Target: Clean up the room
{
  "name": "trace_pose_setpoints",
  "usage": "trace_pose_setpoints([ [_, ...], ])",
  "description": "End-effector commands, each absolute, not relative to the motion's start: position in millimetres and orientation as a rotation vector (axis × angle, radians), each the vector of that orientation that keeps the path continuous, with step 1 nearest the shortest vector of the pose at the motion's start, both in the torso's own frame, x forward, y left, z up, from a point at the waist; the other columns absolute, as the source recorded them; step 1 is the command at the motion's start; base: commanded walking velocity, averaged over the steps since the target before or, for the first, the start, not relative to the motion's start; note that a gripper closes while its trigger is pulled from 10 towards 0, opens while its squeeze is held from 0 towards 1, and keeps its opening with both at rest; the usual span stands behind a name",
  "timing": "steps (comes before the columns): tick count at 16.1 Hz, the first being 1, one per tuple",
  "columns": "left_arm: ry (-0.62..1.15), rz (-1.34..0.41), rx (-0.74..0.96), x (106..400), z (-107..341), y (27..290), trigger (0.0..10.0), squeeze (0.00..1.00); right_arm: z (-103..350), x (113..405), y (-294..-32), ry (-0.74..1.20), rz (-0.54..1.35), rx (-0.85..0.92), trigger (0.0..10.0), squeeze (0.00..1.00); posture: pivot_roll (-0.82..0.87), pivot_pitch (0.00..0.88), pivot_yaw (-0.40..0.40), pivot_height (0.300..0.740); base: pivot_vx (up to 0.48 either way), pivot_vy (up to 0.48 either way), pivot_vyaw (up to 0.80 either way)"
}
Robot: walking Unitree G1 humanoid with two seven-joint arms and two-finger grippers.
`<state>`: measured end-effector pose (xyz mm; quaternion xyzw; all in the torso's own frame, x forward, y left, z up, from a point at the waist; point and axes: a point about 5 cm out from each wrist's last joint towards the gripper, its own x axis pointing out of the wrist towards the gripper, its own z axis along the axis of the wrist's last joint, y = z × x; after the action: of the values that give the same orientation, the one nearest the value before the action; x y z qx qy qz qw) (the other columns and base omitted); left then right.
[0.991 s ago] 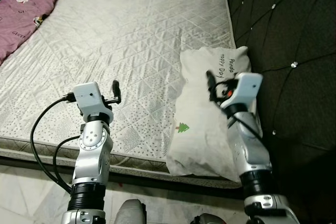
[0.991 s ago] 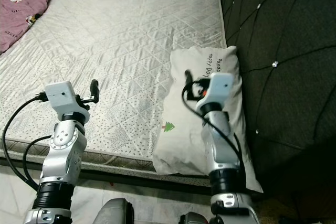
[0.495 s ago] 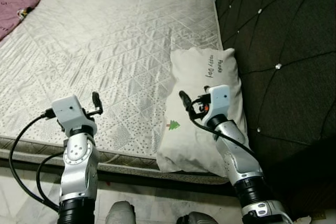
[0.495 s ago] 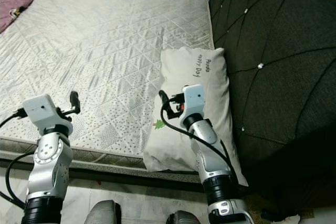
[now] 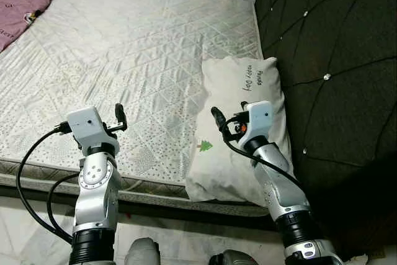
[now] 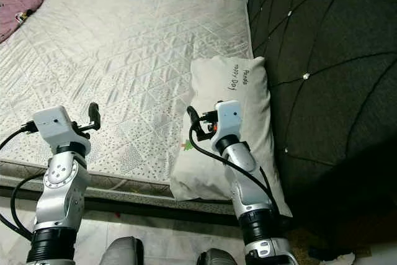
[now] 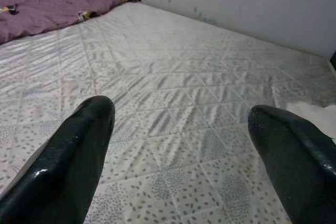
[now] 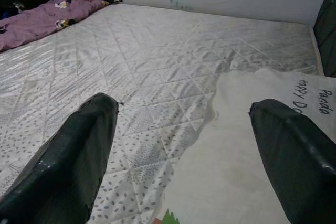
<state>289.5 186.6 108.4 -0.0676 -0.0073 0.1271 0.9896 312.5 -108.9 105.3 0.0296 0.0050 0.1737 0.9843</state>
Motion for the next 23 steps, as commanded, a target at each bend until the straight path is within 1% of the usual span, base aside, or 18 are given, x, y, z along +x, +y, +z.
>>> trace_pose_setpoints([
  [1,-0.009,0.225,-0.138,291.0,107.6,181.8,10.0,0.00,108.3,312.8,-112.9,0.007,0.333,0.061,10.0,0.00,0.06,0.154,-0.038,0.740,0.000,0.000,0.00],
  [4,-0.004,0.223,-0.152,291.7,107.3,180.8,10.0,0.00,108.1,313.3,-113.0,0.009,0.334,0.065,10.0,0.00,0.06,0.152,-0.040,0.740,0.000,0.000,-0.80],
  [6,-0.007,0.220,-0.147,291.8,107.7,180.4,10.0,0.00,107.8,313.2,-113.0,0.011,0.338,0.060,10.0,0.00,0.06,0.151,-0.041,0.740,0.000,0.000,0.00],
  [12,-0.013,0.205,-0.145,293.3,108.5,178.4,10.0,0.00,107.4,315.4,-112.8,0.016,0.341,0.049,10.0,0.00,0.06,0.141,-0.042,0.740,0.000,0.318,0.00],
  [21,-0.016,0.213,-0.156,294.0,108.6,176.9,10.0,0.00,108.1,316.7,-113.1,0.017,0.338,0.050,10.0,0.00,0.06,0.156,-0.045,0.740,0.000,0.337,0.00],
  [23,-0.018,0.214,-0.159,293.7,108.7,176.5,10.0,0.00,108.4,317.2,-113.4,0.018,0.337,0.051,10.0,0.00,0.05,0.157,-0.046,0.740,0.000,0.356,-0.80],
])
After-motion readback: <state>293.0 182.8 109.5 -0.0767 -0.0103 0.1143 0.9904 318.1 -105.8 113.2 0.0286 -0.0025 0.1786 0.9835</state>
